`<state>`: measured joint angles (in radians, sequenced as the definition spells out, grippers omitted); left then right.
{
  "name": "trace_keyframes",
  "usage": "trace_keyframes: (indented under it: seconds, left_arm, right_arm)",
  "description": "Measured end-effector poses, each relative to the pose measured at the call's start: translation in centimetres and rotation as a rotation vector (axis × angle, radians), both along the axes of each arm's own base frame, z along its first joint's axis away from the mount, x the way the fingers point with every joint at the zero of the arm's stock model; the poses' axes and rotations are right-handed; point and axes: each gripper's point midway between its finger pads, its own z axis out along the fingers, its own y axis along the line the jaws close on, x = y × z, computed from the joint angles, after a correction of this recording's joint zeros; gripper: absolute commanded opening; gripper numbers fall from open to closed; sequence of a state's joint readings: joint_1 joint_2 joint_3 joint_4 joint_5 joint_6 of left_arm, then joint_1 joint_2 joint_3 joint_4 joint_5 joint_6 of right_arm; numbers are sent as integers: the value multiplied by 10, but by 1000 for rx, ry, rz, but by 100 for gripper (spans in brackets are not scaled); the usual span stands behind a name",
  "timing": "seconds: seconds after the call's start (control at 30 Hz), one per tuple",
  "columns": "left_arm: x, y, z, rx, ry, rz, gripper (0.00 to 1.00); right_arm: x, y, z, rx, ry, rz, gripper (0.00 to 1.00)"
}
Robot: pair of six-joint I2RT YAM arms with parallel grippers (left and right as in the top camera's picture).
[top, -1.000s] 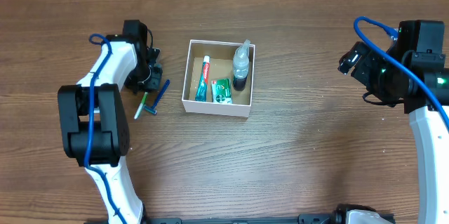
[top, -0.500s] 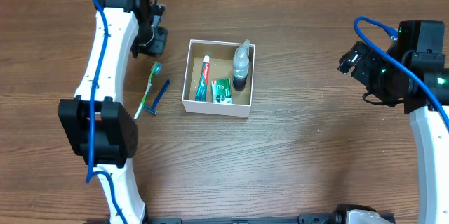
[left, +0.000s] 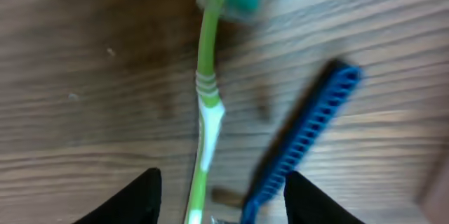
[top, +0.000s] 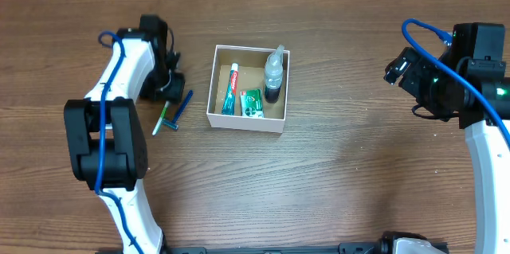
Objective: Pack container
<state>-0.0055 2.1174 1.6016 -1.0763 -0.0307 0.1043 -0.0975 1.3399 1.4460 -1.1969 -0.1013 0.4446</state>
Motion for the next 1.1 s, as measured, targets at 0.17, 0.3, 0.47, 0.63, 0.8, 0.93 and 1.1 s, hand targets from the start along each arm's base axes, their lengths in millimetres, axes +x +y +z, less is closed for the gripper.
trace_keyframes:
  seconds: [0.17,0.3,0.47,0.63,0.8,0.93,1.1]
  left_arm:
    - [6,6,-20,0,-49,7,47]
    - [21,6,-20,0,-113,3,42]
    - [30,5,-19,-3,-150,4,35]
    - [29,5,-21,-3,-145,4,26]
    - [27,3,-26,-13,-125,-9,8]
    - [26,3,-25,-14,-122,-9,4]
    - [12,3,-17,-15,-20,-8,4]
  right_arm:
    - [0,0,0,-1,0,0,100]
    - [0,0,0,-1,0,0,100]
    - [0,0,0,-1,0,0,100]
    - [0,0,0,0,0,0,100]
    - [0,0,0,0,0,-1,100]
    - [0,0,0,0,0,0,100]
    - [0,0,0,-1,0,0,100]
